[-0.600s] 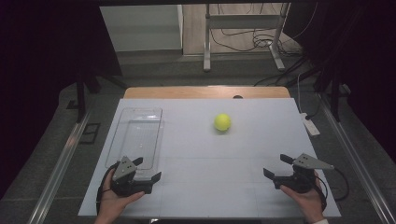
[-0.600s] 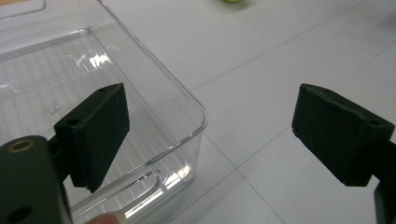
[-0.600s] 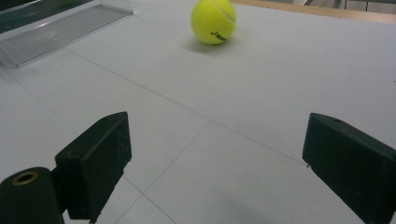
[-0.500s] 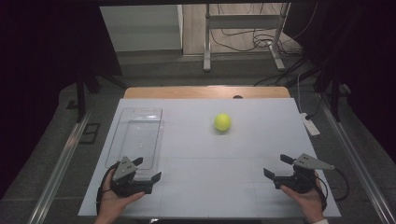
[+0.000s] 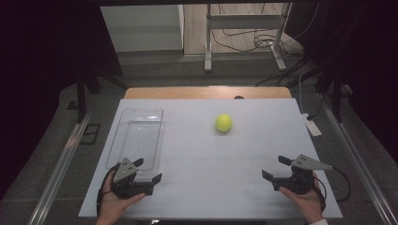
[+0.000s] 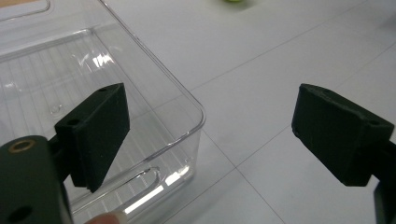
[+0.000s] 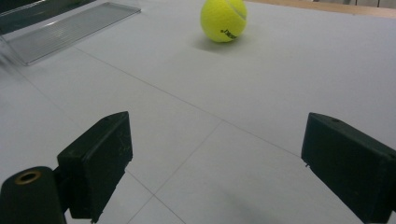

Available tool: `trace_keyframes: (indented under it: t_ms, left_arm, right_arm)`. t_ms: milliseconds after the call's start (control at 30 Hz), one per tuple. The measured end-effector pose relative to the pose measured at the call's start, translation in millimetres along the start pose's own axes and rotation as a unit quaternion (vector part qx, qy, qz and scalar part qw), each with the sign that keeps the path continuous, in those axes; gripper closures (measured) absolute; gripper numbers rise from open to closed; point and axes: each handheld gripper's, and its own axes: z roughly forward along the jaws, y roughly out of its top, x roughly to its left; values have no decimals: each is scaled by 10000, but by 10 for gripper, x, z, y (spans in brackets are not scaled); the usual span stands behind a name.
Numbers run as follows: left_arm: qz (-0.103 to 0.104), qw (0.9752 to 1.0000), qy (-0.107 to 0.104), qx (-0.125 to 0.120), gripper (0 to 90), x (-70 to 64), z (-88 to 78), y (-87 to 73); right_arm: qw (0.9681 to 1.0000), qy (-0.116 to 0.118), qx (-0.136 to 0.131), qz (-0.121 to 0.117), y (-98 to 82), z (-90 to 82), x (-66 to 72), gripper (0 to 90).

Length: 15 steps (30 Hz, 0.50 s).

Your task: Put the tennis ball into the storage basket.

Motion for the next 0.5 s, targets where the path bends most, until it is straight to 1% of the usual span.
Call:
trace_keyframes:
  t_ms: [233, 500]
  left_arm:
    - [-36, 10000, 14, 8, 128, 9, 13, 25]
    - [-15, 10000, -15, 36, 129, -10, 48, 59]
  right_arm:
    - [10000, 3, 59, -15, -8, 31, 16, 93]
    - [10000, -41, 59, -40, -27, -15, 24, 95]
